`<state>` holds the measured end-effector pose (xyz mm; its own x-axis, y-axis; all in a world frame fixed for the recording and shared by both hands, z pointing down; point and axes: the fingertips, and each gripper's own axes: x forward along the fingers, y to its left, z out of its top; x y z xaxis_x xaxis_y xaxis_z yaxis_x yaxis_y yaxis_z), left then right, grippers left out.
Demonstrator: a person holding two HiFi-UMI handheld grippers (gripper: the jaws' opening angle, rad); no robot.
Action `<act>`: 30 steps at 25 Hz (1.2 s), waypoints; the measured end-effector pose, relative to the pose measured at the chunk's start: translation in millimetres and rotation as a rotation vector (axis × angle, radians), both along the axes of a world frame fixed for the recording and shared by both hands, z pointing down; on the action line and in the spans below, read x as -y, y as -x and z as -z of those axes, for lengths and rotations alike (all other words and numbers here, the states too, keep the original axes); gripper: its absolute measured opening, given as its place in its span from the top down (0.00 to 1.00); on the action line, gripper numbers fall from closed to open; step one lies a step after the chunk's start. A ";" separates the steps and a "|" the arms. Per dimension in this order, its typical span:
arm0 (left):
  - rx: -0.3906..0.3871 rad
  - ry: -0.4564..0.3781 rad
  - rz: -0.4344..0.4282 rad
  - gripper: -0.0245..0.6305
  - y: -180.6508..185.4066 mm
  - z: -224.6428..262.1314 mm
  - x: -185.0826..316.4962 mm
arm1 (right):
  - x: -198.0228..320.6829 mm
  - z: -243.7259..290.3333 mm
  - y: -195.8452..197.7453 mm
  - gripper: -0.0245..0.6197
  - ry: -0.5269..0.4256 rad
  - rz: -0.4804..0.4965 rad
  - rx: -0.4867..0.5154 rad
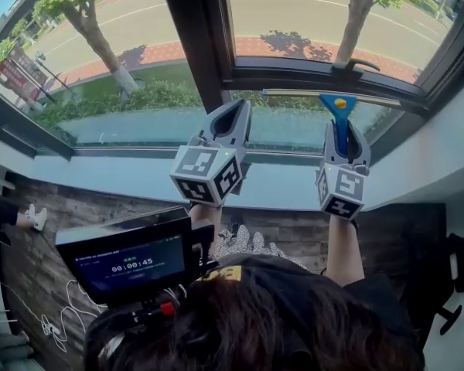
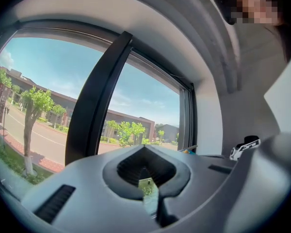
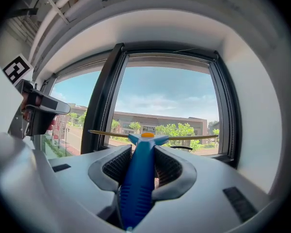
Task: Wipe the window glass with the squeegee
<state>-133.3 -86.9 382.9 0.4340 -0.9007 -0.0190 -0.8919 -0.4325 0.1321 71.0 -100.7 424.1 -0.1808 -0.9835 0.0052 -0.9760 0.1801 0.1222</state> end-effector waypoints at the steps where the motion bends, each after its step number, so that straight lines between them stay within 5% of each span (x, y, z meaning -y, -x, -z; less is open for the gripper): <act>1: -0.003 0.001 0.007 0.96 -6.2 -3.0 -12.9 | -12.2 -2.2 -7.6 0.74 0.007 0.003 0.007; 12: 0.003 0.014 0.053 0.96 -34.5 -3.6 -106.0 | -94.8 0.6 -49.8 0.74 0.027 -0.001 0.047; 30: 0.039 0.005 -0.069 0.96 -60.1 -3.2 -118.6 | -134.4 5.1 -66.7 0.74 0.038 -0.043 0.059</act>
<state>-73.2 31.7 386.1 0.4950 -0.8689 0.0036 -0.8647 -0.4922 0.1001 137.7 33.7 419.0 -0.1397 -0.9896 0.0336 -0.9882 0.1414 0.0581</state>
